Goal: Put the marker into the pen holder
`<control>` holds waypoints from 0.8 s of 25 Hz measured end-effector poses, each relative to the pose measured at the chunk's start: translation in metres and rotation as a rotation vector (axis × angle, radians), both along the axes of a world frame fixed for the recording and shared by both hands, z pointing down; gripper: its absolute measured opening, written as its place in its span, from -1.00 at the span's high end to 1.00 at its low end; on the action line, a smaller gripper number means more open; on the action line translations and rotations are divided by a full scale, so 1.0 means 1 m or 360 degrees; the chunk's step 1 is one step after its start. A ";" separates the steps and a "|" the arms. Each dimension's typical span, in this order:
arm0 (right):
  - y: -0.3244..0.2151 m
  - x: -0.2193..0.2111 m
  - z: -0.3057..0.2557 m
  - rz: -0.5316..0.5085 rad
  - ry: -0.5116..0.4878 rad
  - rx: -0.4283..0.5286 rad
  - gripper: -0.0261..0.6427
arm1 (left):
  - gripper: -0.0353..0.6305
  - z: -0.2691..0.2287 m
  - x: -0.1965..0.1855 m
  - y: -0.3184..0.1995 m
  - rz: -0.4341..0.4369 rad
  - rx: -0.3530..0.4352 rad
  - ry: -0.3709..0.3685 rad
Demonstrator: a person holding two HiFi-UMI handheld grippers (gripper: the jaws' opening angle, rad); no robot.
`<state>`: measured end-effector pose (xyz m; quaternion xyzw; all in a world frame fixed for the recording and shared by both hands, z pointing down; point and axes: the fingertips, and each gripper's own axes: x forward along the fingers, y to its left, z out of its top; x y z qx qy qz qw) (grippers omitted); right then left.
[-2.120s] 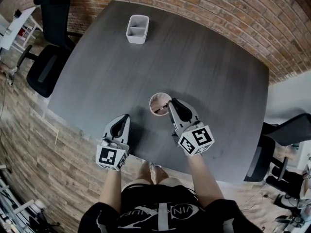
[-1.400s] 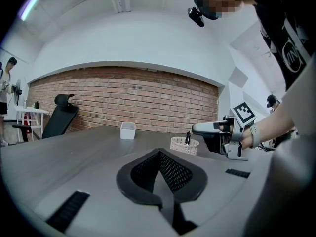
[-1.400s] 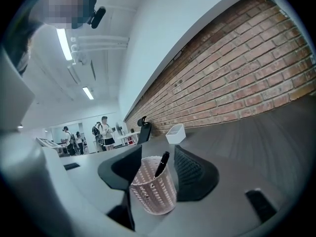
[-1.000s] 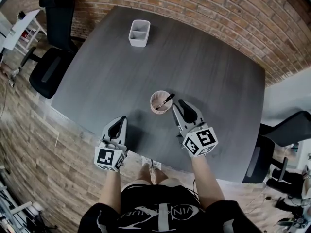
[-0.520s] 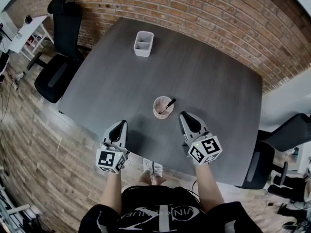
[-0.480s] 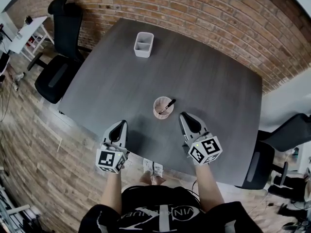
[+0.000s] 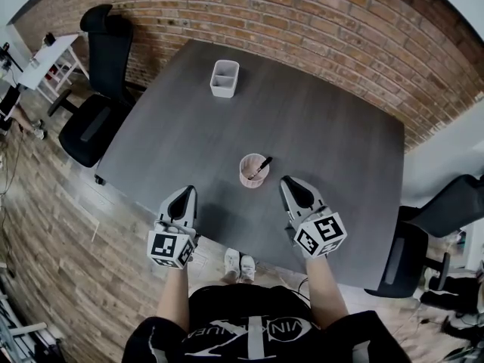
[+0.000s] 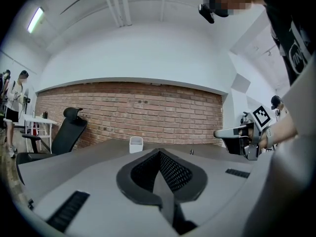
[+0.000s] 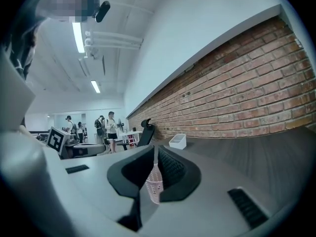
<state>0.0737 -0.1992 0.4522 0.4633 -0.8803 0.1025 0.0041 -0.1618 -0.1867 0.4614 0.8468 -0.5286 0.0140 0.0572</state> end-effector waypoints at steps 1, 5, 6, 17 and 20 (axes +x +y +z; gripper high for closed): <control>0.000 0.000 -0.002 0.0002 -0.0001 0.0003 0.80 | 0.85 -0.002 0.000 0.000 -0.0003 0.0004 0.0002; 0.004 0.000 -0.006 -0.0007 0.0008 0.0016 0.81 | 0.85 -0.006 -0.002 0.003 -0.0016 0.0012 0.0010; 0.005 -0.001 -0.006 -0.0011 0.0011 0.0019 0.81 | 0.85 -0.007 -0.003 0.004 -0.0019 0.0014 0.0012; 0.012 0.001 -0.019 -0.0024 0.0025 0.0060 0.82 | 0.85 -0.022 -0.005 0.005 -0.0040 0.0049 0.0027; 0.013 0.001 -0.022 -0.0021 0.0029 0.0067 0.82 | 0.85 -0.026 -0.005 0.005 -0.0040 0.0064 0.0027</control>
